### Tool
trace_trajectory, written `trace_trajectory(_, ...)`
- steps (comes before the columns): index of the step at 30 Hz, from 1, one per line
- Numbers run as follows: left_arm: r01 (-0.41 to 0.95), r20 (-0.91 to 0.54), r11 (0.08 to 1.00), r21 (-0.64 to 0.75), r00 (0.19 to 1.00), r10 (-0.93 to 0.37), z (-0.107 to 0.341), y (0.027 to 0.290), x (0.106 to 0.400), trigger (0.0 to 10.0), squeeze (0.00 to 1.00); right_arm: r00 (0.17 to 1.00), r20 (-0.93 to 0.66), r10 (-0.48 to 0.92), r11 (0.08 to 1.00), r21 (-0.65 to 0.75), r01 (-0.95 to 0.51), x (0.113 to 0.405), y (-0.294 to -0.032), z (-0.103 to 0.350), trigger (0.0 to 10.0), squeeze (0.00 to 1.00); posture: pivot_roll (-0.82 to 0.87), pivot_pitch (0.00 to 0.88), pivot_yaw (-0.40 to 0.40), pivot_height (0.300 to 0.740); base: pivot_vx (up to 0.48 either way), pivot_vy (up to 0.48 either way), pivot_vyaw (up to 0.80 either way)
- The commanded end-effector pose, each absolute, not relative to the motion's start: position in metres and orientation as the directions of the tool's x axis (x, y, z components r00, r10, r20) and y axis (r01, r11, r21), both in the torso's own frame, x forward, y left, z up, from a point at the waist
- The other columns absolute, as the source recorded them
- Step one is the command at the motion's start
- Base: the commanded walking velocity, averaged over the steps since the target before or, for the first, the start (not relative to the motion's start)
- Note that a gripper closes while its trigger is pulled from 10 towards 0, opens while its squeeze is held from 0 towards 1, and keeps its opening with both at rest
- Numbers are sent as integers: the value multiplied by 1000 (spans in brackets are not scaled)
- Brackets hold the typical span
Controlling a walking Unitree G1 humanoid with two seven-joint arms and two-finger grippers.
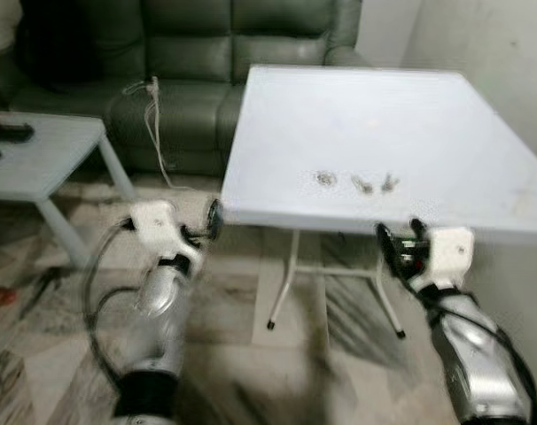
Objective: Hang keys on a hook
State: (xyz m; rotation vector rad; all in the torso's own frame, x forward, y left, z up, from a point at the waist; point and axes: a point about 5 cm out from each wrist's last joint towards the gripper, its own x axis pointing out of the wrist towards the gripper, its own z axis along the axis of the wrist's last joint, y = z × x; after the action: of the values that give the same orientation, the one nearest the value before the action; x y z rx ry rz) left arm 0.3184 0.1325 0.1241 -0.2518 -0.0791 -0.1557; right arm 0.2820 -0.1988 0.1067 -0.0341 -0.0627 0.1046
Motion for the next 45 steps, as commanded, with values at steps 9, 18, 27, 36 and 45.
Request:
trace_trajectory(9,136,103,966,-220,988,-116,128,142,318,10000,0,988,76,136,990,-35,-134,284,-192,110,10000,0,-102,0,-49,740,302,0,0)
trace_trajectory(18,132,99,966,-221,989,-113,127,142,318,10000,0,988,71,140,990,-38,-137,284,-193,110,10000,0,-101,1,-52,740,303,0,0)
trace_trajectory(27,128,100,967,-222,989,-108,127,143,318,10000,0,987,69,143,989,-38,-141,284,-192,110,10000,0,-100,5,-55,740,302,0,0)
trace_trajectory(36,125,97,965,-229,990,-105,127,143,317,10000,0,987,64,148,988,-41,-146,284,-192,110,10000,0,-98,10,-57,740,300,0,0)
trace_trajectory(45,114,93,965,-236,991,-95,127,141,317,10000,0,987,56,150,988,-37,-148,285,-193,109,10000,0,-99,11,-60,740,33,0,0)
